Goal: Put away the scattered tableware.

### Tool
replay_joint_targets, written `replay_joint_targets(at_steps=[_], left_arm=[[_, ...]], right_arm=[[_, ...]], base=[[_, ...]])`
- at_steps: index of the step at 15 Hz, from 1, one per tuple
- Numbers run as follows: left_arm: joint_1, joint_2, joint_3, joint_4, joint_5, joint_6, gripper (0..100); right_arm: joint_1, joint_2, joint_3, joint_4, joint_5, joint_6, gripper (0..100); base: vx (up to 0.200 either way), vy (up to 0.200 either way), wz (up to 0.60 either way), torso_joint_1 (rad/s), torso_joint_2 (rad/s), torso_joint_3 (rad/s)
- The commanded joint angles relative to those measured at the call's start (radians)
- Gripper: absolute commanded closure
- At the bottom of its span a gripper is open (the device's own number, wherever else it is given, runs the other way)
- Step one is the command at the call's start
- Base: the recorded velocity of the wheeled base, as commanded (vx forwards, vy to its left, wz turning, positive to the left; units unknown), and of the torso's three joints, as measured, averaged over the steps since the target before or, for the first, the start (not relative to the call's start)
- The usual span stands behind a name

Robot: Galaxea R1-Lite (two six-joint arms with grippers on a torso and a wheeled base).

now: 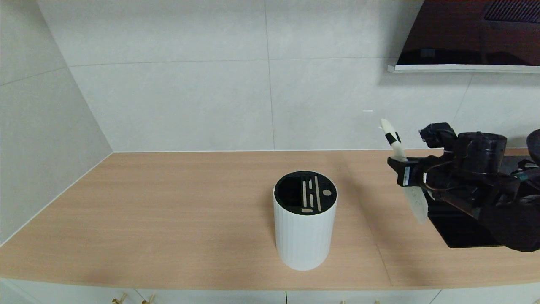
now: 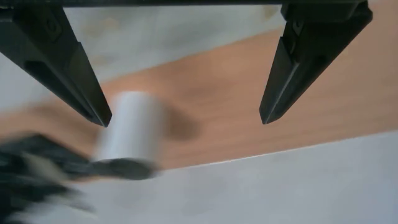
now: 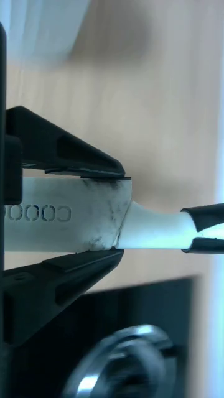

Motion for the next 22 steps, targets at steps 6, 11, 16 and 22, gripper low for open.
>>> replay_joint_targets(at_steps=[6, 11, 16, 22], left_arm=[[-0.206, 0.685, -0.23, -0.043, -0.307, -0.07, 0], [-0.397, 1.055, -0.242, -0.655, -0.153, -0.399, 0], [-0.565, 1.4, -0.245, -1.163, 0.105, -0.503, 0], [-0.639, 1.477, -0.248, -1.304, 0.098, -0.722, 0]], right_arm=[[0.287, -0.314, -0.025, 0.172, -0.062, -0.005, 100], [0.477, -0.337, -0.022, 0.219, -0.07, 0.0, 100], [0.554, -0.291, -0.014, 0.218, -0.108, 0.001, 100], [0.601, -0.297, 0.015, 0.21, -0.108, 0.001, 100]], base=[[0.0, 0.0, 0.0, 0.0, 0.0, 0.0], [0.0, 0.0, 0.0, 0.0, 0.0, 0.0], [0.0, 0.0, 0.0, 0.0, 0.0, 0.0], [0.0, 0.0, 0.0, 0.0, 0.0, 0.0]])
